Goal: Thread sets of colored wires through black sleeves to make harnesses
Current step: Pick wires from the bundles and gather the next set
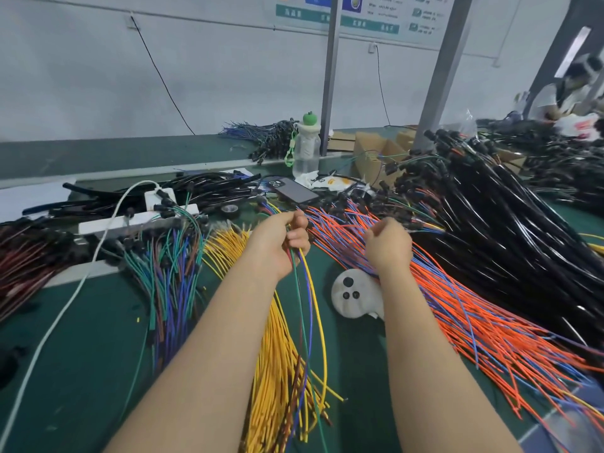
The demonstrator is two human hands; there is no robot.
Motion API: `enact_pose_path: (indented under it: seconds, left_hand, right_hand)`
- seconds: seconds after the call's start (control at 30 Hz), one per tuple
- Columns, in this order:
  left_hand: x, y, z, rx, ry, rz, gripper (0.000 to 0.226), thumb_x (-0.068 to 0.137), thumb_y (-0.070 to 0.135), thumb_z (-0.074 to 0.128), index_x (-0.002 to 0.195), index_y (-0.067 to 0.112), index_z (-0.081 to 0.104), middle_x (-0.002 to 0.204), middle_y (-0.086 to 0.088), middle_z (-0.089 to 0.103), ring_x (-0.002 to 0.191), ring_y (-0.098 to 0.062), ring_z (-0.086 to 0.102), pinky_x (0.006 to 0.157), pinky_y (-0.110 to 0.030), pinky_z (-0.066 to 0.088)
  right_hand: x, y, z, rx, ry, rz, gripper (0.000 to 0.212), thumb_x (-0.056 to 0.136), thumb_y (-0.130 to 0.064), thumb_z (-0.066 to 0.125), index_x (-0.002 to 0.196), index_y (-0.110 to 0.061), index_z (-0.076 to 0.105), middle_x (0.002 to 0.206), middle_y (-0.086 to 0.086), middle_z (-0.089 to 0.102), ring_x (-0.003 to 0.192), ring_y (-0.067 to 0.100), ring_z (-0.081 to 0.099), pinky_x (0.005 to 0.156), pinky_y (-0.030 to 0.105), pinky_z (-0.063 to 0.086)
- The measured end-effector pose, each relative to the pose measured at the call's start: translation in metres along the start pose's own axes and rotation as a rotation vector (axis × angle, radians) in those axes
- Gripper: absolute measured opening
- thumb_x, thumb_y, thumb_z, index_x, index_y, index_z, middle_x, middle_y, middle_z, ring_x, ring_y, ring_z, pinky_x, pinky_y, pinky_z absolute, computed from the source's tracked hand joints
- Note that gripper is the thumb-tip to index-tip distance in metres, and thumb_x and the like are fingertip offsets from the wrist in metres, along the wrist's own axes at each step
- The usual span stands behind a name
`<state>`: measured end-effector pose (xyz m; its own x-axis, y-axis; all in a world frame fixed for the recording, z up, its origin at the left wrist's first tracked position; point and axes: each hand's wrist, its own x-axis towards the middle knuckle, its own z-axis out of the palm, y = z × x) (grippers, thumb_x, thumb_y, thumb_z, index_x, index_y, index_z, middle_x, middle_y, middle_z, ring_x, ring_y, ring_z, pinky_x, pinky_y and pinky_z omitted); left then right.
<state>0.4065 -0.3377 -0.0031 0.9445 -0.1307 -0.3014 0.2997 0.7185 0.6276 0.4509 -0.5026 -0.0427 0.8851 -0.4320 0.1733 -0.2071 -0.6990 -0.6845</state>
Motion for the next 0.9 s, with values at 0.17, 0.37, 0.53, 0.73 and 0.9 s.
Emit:
enact_pose_path:
  seconds: [0.17,0.37,0.53,0.73,0.9]
  left_hand:
    - [0.0,-0.007,-0.003,0.022,0.051,0.058,0.024,0.1,0.006,0.039,0.08,0.004,0.051,0.078,-0.014,0.063,0.065,-0.019,0.062,0.073,-0.035,0.054]
    - [-0.005,-0.01,0.001,0.032,0.013,0.018,0.026,0.102,0.007,0.034,0.084,0.003,0.053,0.087,-0.019,0.067,0.079,-0.024,0.067,0.077,-0.036,0.054]
    - [-0.007,0.011,0.005,-0.091,-0.021,0.033,0.044,0.102,0.01,0.03,0.07,-0.003,0.057,0.054,-0.011,0.066,0.04,-0.018,0.062,0.043,-0.019,0.051]
    - [-0.014,0.047,0.008,0.007,-0.09,0.227,0.031,0.104,0.019,0.033,0.081,0.007,0.05,0.038,0.009,0.037,0.026,-0.001,0.024,0.03,-0.011,0.021]
    - [-0.031,0.059,0.0,0.174,-0.096,0.448,0.031,0.103,0.019,0.034,0.079,0.009,0.05,0.044,0.006,0.047,0.033,-0.001,0.033,0.034,-0.012,0.028]
  right_hand:
    - [-0.013,-0.025,-0.016,0.369,0.237,-0.214,0.013,0.096,-0.014,0.051,0.102,-0.003,0.056,0.094,0.013,0.066,0.089,0.029,0.057,0.073,0.031,0.036]
    - [-0.045,-0.07,-0.031,0.668,0.091,-0.551,0.017,0.091,-0.009,0.056,0.08,-0.021,0.049,0.075,0.006,0.063,0.069,0.027,0.061,0.07,0.038,0.048]
    - [-0.058,-0.073,-0.043,0.362,-0.355,-0.571,0.018,0.085,-0.008,0.061,0.075,-0.019,0.051,0.073,0.004,0.068,0.068,0.019,0.063,0.065,0.034,0.048]
    - [-0.068,-0.058,-0.038,0.483,-0.602,-0.408,0.017,0.094,-0.017,0.057,0.086,-0.004,0.065,0.077,0.007,0.063,0.069,0.011,0.054,0.071,0.027,0.046]
    - [-0.085,-0.086,-0.032,0.776,-0.75,-0.215,0.037,0.102,-0.036,0.037,0.101,-0.008,0.062,0.087,0.008,0.066,0.071,0.013,0.062,0.071,0.023,0.048]
